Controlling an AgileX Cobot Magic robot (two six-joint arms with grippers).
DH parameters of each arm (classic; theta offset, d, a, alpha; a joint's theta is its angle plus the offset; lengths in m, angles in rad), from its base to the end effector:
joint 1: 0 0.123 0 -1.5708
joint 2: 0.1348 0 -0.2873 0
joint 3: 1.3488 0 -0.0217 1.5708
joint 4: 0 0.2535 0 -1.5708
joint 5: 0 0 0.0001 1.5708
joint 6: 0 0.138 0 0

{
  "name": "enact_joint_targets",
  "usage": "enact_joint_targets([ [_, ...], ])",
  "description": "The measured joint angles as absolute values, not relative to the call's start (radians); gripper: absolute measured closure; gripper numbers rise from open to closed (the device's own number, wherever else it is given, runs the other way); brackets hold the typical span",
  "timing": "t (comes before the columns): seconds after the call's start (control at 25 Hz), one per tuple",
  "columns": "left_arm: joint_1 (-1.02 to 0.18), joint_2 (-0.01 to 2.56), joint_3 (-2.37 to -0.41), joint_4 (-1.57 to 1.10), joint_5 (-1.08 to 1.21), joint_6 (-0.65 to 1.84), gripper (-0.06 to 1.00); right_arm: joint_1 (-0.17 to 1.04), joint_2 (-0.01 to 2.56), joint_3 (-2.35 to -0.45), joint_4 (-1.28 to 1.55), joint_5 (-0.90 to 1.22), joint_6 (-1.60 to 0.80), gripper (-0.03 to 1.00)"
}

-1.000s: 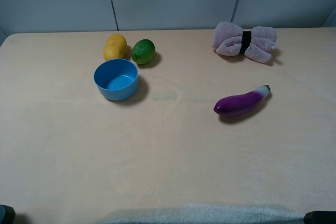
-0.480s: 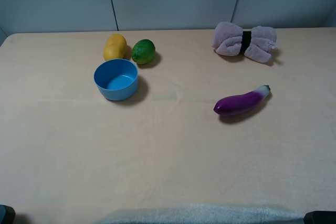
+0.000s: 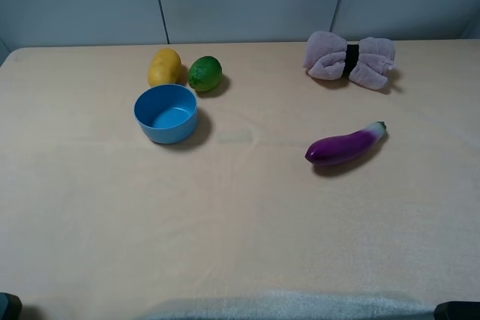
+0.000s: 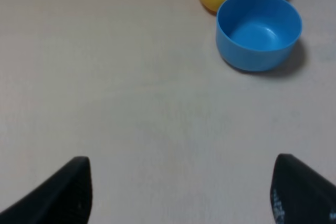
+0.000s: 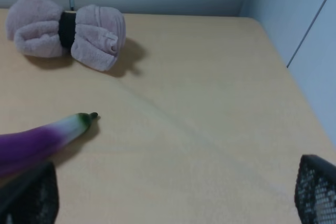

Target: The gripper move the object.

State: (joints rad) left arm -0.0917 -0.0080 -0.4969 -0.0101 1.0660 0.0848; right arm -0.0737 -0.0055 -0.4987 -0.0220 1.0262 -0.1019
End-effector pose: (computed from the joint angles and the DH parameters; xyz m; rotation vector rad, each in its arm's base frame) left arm 0.0357 -0.0045 0.2558 0.1807 2.0367 -0.0164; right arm 0.0383 -0.0054 0.2612 -0.0277 2.0079 -0.1385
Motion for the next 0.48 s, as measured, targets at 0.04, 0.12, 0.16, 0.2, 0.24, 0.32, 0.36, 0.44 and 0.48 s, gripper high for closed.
enact_joint_targets([
  [0.04, -0.092, -0.008, -0.497, -0.010, 1.066, 0.085, 0.18, -0.074, -0.005, -0.499, -0.022, 1.026, -0.102, 0.28],
  [0.12, -0.092, -0.008, -0.497, -0.010, 1.066, 0.085, 0.18, -0.074, -0.005, -0.499, -0.022, 1.026, -0.102, 0.28],
  [0.16, -0.092, -0.008, -0.497, -0.010, 1.066, 0.085, 0.18, -0.074, -0.005, -0.499, -0.022, 1.026, -0.102, 0.28],
  [0.2, -0.092, -0.008, -0.497, -0.010, 1.066, 0.085, 0.18, -0.074, -0.005, -0.499, -0.022, 1.026, -0.102, 0.28],
  [0.24, -0.092, -0.008, -0.497, -0.010, 1.066, 0.085, 0.18, -0.074, -0.005, -0.499, -0.022, 1.026, -0.102, 0.28],
  [0.32, -0.092, -0.008, -0.497, -0.010, 1.066, 0.085, 0.18, -0.074, -0.005, -0.499, -0.022, 1.026, -0.102, 0.28],
  [0.36, -0.092, -0.008, -0.497, -0.010, 1.066, 0.085, 0.18, -0.074, -0.005, -0.499, -0.022, 1.026, -0.102, 0.28],
  [0.44, -0.092, -0.008, -0.497, -0.010, 1.066, 0.085, 0.18, -0.074, -0.005, -0.499, -0.022, 1.026, -0.102, 0.28],
  [0.48, -0.092, -0.008, -0.497, -0.010, 1.066, 0.085, 0.18, -0.074, -0.005, -0.499, -0.022, 1.026, -0.102, 0.28],
])
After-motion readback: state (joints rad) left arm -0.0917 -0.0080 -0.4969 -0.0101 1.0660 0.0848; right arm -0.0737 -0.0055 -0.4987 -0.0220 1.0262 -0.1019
